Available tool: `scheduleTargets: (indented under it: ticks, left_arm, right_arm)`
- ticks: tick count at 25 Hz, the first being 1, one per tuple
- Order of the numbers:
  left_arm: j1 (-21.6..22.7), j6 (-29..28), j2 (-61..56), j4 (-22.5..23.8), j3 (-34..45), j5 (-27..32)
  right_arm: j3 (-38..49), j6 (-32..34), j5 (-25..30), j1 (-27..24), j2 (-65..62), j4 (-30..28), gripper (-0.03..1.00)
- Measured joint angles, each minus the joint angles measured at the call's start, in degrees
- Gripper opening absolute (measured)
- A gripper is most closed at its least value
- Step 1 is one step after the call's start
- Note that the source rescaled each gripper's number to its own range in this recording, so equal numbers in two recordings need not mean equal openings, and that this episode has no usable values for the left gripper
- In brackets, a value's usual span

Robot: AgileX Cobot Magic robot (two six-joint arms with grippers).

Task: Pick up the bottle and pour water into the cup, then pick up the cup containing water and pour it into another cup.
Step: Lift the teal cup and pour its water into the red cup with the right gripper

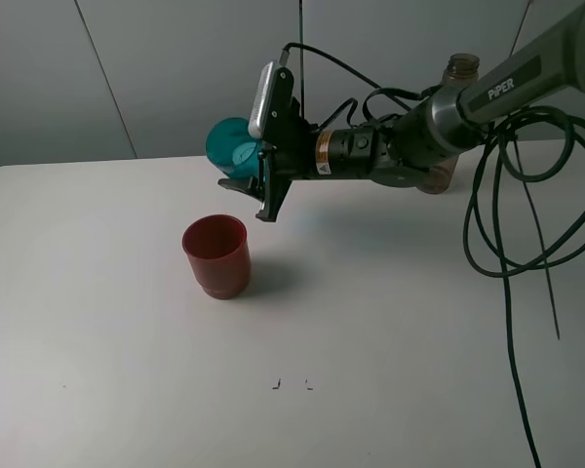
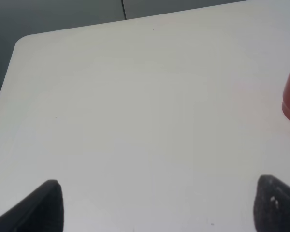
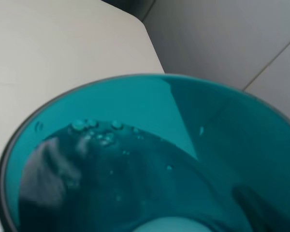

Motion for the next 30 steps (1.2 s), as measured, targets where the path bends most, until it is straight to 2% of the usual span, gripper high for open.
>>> scheduleTargets:
  ticks: [15, 30]
  left_arm:
    - [0.0, -0.4, 0.0, 0.0, 0.0, 0.0]
    - [0.0, -0.4, 0.0, 0.0, 0.0, 0.0]
  right_arm:
    - [0.0, -10.0, 0.0, 0.2, 0.0, 0.0, 0.04]
    - [0.0, -13.5, 0.2, 1.4, -0.4, -0.1, 0.04]
